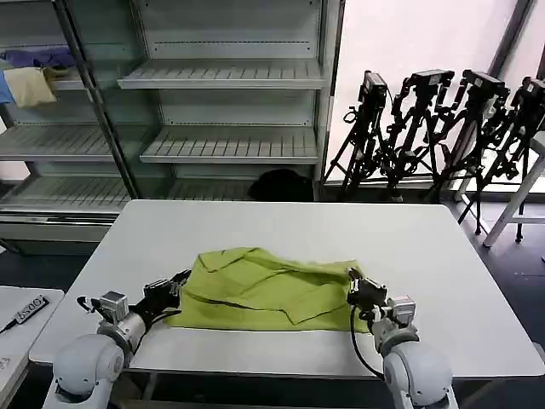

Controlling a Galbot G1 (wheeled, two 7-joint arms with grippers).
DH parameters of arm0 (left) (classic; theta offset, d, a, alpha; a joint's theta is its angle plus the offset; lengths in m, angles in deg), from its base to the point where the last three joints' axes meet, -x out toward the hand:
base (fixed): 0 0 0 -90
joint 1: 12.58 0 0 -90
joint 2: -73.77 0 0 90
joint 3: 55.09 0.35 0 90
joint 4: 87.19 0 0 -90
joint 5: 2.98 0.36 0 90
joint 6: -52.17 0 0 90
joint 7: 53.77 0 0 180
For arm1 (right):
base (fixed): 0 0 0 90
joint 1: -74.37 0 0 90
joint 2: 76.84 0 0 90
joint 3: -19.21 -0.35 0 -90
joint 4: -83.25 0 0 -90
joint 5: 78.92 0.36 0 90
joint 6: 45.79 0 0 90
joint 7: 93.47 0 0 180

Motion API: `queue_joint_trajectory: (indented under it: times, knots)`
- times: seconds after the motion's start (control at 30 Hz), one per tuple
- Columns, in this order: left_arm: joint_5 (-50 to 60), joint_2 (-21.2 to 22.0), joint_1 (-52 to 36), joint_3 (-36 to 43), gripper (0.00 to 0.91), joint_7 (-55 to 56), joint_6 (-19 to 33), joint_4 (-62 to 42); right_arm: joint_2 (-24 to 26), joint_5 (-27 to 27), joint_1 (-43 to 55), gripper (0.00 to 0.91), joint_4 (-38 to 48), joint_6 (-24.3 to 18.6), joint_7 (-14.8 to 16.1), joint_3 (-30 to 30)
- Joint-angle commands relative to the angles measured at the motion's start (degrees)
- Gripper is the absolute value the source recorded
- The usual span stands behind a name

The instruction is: Fold and organize the clothes.

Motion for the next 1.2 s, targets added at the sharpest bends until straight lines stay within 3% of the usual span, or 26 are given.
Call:
queue_joint_trajectory:
  times: [0.03,0.47,0.87,0.97,1.03,1.1,1.2]
  knots:
    - [5.31,0.41,-0.13,2.11,0.907,0.59,-0.57,1.57,0.15,-1.91,-2.62,0.000,-0.74,-0.06,0.55,-1.05]
    - [15.07,-0.50,-12.65,14.15,0.907,2.13,-0.80,-10.41,-1.42,-4.26,1.18,0.000,3.17,-0.02,-0.05,1.09]
    - [17.65,0.02,-17.78,18.06,0.907,1.53,-0.77,-16.49,-1.61,-4.45,2.35,0.000,4.31,-0.03,-0.02,0.97]
    - [17.08,0.34,-17.66,17.56,0.584,1.27,-0.76,-16.98,-1.49,-4.52,2.49,0.000,4.70,-0.03,-0.04,0.84]
    - [16.76,0.36,-17.62,17.34,0.242,0.93,-0.76,-17.05,-1.47,-4.52,2.62,0.000,4.90,-0.04,-0.03,0.75]
    - [16.65,0.33,-17.63,17.26,0.020,0.77,-0.76,-17.09,-1.48,-4.57,2.81,0.000,5.13,-0.03,-0.06,0.78]
    - [15.96,0.39,-17.76,17.03,0.010,0.88,-0.79,-17.16,-1.59,-4.81,3.02,0.000,5.39,-0.03,-0.09,0.93]
